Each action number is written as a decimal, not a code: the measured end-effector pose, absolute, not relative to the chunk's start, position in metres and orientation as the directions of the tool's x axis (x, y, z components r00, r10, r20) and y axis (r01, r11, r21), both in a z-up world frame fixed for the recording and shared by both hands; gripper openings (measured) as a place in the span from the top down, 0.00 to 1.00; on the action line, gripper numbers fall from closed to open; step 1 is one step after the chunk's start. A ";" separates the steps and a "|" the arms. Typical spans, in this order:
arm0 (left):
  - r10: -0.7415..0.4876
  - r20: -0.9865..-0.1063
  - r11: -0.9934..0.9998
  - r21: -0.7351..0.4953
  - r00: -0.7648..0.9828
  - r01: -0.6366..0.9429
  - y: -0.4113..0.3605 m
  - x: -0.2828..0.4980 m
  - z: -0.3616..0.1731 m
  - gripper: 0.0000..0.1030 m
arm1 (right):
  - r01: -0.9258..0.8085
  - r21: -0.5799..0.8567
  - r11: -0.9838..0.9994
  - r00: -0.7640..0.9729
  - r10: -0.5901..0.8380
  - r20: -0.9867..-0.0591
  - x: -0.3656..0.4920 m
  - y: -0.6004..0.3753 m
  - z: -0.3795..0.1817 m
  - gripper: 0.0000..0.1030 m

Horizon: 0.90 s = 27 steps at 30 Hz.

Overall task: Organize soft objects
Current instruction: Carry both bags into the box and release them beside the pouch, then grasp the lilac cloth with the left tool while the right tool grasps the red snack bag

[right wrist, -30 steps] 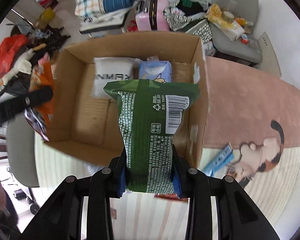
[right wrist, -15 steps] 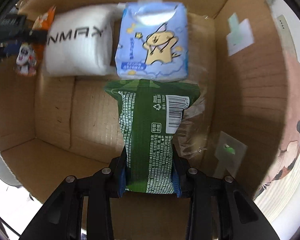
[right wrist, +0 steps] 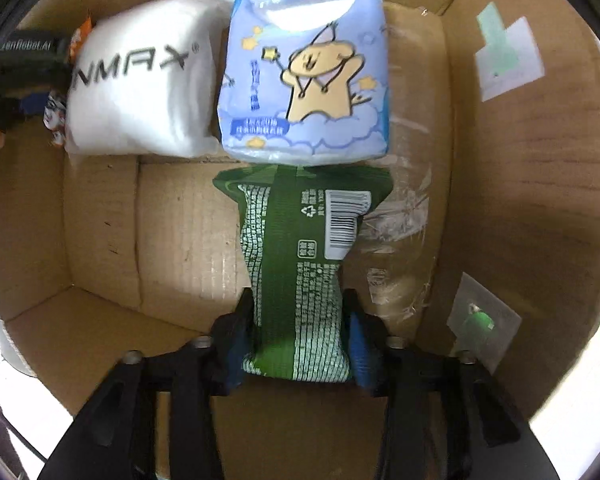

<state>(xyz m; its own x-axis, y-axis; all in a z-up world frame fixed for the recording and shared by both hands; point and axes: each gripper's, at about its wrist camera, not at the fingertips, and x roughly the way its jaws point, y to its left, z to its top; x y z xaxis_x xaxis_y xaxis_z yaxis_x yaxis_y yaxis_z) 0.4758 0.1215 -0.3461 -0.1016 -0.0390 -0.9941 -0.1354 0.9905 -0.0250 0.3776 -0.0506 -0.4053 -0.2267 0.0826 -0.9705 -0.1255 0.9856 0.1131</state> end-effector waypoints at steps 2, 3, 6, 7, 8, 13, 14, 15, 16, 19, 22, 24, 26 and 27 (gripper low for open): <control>-0.024 -0.998 0.995 -0.019 -0.057 -0.093 0.116 0.473 -0.326 0.33 | -0.120 0.132 0.984 -0.207 0.105 -0.973 0.380 -0.052 -0.390 0.33; -0.013 -1.000 0.997 -0.011 -0.020 -0.072 0.112 0.470 -0.312 0.23 | -0.118 0.141 0.983 -0.201 0.115 -0.973 0.381 -0.052 -0.383 0.32; -0.001 -0.997 1.000 -0.003 0.077 -0.028 0.103 0.457 -0.277 0.08 | -0.134 0.115 0.984 -0.154 0.094 -0.984 0.380 -0.052 -0.357 0.09; -0.012 -0.995 1.000 -0.013 0.101 -0.015 0.098 0.450 -0.265 0.03 | -0.147 0.093 0.985 -0.125 0.075 -0.989 0.379 -0.051 -0.348 0.06; -0.022 -0.993 1.000 -0.022 0.114 -0.006 0.096 0.444 -0.258 0.01 | -0.158 0.071 0.985 -0.096 0.056 -0.994 0.378 -0.051 -0.338 0.06; -0.016 -0.975 1.000 -0.018 0.220 -0.009 0.084 0.399 -0.217 0.01 | -0.170 0.025 0.985 0.001 0.025 -1.000 0.356 -0.050 -0.302 0.00; -0.010 -0.972 1.000 -0.014 0.234 -0.016 0.084 0.391 -0.212 0.01 | -0.173 0.011 0.985 0.025 0.015 -1.000 0.350 -0.051 -0.295 0.00; -0.002 -0.968 1.000 -0.009 0.249 -0.026 0.084 0.381 -0.208 0.01 | -0.171 -0.004 0.985 0.045 0.004 -0.999 0.346 -0.051 -0.290 0.00; 0.009 -0.967 1.000 0.002 0.256 -0.026 0.084 0.371 -0.204 0.01 | -0.167 -0.009 0.986 0.063 0.001 -0.998 0.341 -0.053 -0.289 0.00; 0.030 -0.960 0.999 0.018 0.279 -0.046 0.083 0.349 -0.196 0.01 | -0.134 0.012 0.991 0.110 0.027 -0.994 0.326 -0.061 -0.270 0.00; 0.035 -0.955 0.997 0.013 0.294 -0.077 0.084 0.326 -0.187 0.01 | -0.122 0.023 0.992 0.173 0.044 -0.984 0.315 -0.068 -0.251 0.00; 0.046 -0.950 0.994 0.012 0.310 -0.111 0.083 0.310 -0.180 0.01 | -0.123 0.032 0.992 0.199 0.056 -0.978 0.308 -0.068 -0.239 0.00; 0.050 -0.945 0.992 0.010 0.325 -0.123 0.079 0.293 -0.175 0.01 | -0.133 0.066 0.989 0.213 0.094 -0.972 0.299 -0.070 -0.230 0.00; 0.056 -0.942 0.992 0.015 0.332 -0.124 0.073 0.284 -0.172 0.01 | -0.132 0.074 0.989 0.218 0.101 -0.971 0.297 -0.072 -0.225 0.00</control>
